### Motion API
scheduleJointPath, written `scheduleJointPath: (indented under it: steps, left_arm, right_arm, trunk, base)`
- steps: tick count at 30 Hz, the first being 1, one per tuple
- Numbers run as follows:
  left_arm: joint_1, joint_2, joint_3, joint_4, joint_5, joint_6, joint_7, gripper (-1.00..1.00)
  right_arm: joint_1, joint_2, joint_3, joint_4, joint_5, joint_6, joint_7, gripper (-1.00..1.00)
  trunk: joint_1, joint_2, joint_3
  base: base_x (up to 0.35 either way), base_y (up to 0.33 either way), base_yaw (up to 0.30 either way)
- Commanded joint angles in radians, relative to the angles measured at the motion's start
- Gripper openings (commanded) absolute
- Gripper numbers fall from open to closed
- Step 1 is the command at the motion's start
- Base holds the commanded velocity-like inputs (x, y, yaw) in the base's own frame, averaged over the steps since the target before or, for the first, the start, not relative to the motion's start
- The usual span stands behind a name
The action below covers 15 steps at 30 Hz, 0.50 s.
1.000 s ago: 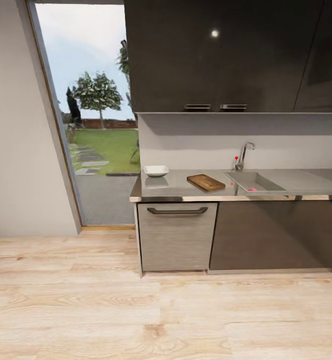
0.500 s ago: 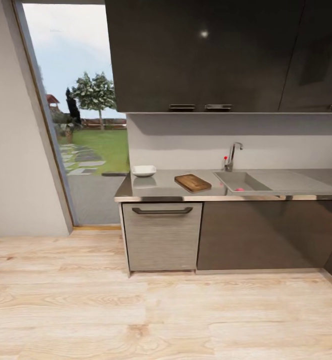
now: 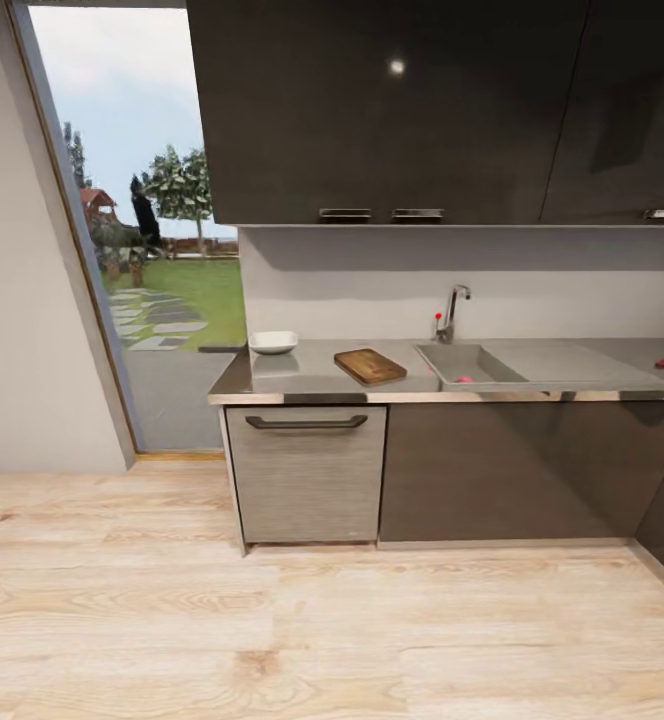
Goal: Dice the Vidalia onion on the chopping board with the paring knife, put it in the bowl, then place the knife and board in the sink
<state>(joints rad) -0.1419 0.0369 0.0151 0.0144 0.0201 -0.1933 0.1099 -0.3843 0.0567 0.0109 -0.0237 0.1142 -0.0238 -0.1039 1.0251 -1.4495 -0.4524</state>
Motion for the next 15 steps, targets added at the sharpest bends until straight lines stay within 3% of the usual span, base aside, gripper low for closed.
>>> scheduleJointPath:
  steps: [1, 2, 11, 15]
  left_arm:
    - [-0.001, 0.0, 0.001, -0.004, 0.002, -0.004, 0.001, 1.0]
    - [-0.001, 0.0, 0.002, -0.066, 0.002, -0.004, 0.002, 1.0]
    - [-0.001, 0.0, 0.004, -0.263, 0.008, -0.003, 0.002, 1.0]
    - [-0.001, 0.001, 0.004, -0.308, 0.041, -0.004, 0.002, 1.0]
  right_arm:
    - [-0.001, 0.0, 0.001, 0.001, 0.01, -0.007, -0.005, 1.0]
    - [-0.001, -0.002, 0.001, 0.002, 0.01, -0.093, -0.005, 1.0]
    - [-0.001, -0.006, 0.0, 0.001, 0.01, -0.125, -0.005, 1.0]
    - [-0.001, -0.006, -0.002, -0.001, 0.01, -0.182, -0.005, 1.0]
  trunk:
    - [0.0, -0.001, -0.001]
    - [0.0, -0.001, -0.001]
    - [0.0, -0.001, -0.001]
    - [0.0, -0.001, -0.001]
  base:
    - [0.004, -0.018, 0.0]
    - [0.003, -0.011, 0.0]
    - [0.0, -0.002, 0.0]
    - [0.0, 0.0, 0.0]
